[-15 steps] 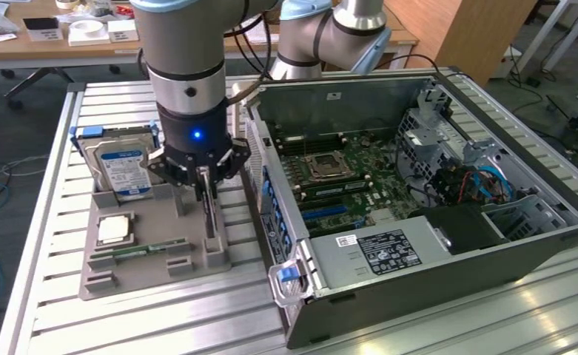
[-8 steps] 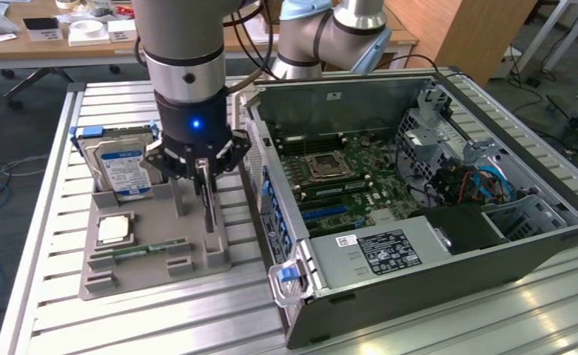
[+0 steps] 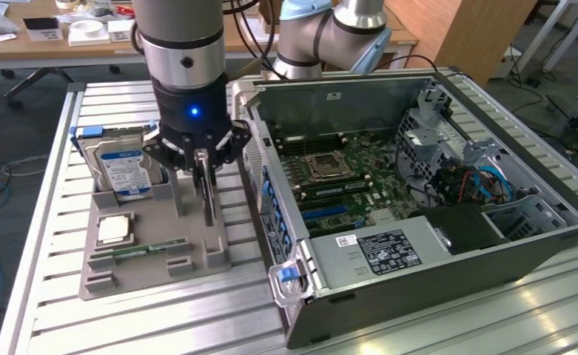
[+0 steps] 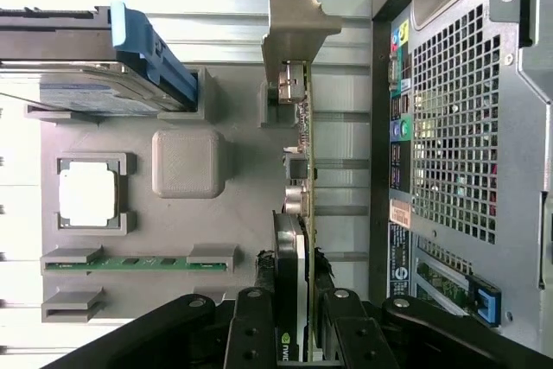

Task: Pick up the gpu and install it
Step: 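Pick up the gpu and move the gpu toward the slot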

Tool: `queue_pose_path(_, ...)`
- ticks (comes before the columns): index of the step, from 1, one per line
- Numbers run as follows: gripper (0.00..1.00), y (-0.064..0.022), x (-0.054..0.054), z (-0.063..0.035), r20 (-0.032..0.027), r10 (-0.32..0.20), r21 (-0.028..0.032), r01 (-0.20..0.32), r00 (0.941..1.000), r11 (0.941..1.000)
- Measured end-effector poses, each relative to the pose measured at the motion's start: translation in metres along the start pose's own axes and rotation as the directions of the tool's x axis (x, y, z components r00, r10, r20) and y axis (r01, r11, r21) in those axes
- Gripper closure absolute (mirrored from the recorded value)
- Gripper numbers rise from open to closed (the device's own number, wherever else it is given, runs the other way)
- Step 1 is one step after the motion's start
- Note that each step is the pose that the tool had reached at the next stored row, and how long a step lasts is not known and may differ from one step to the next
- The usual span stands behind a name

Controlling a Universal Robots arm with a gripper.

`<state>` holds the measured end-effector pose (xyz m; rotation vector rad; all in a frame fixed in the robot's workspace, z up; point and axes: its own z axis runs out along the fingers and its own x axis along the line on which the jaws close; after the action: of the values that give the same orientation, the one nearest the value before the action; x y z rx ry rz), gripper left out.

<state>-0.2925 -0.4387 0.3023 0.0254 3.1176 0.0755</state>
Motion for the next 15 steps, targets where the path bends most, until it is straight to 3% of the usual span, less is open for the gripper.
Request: queue_pose_path(15, 0.73, 0.0008, 0.0, -0.0162, 0.0, 0.0, -0.0001, 0.0, 1.0, 1.0)
